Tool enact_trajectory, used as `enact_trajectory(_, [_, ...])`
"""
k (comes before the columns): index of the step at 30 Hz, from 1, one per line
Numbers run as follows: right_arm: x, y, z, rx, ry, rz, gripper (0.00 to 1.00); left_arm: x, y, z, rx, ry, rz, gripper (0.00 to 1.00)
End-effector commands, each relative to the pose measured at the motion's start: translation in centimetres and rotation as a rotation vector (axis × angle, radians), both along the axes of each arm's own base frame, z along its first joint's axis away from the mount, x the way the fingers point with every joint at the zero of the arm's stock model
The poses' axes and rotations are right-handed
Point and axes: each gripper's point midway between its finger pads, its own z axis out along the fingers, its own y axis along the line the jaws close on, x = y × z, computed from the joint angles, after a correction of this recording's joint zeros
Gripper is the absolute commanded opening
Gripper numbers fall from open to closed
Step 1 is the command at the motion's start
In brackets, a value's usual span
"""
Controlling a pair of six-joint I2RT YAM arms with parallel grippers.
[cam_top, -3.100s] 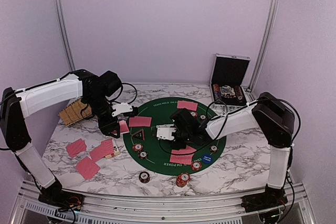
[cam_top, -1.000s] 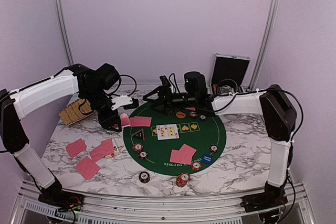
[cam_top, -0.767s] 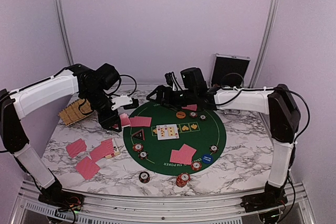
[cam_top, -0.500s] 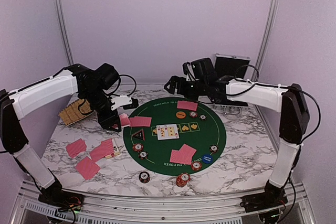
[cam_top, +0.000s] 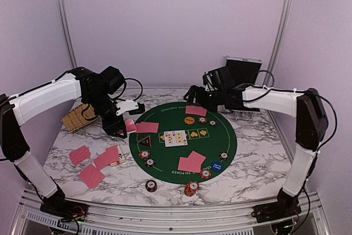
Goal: Distribute texas hold em gaming equipment
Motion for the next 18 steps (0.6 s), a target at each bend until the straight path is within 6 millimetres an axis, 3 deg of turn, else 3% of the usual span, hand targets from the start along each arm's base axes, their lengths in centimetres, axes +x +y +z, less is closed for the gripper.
enact_trajectory(1, [-5.4, 8.5, 2.4, 0.139, 0.002, 0.260, 0.97, -0.2, -0.2, 1.1, -0.027, -0.003, -0.006, 0.54])
enact_trajectory(10, [-11.9, 15.8, 1.5, 0.424, 0.156, 0.508, 0.94, -0.3, -0.3, 1.0, -0.027, -0.001, -0.009, 0.54])
enact_trajectory(18, [-13.7, 18.7, 1.4, 0.530, 0.216, 0.600, 0.92, -0.1, -0.6, 1.4, -0.040, -0.012, -0.016, 0.54])
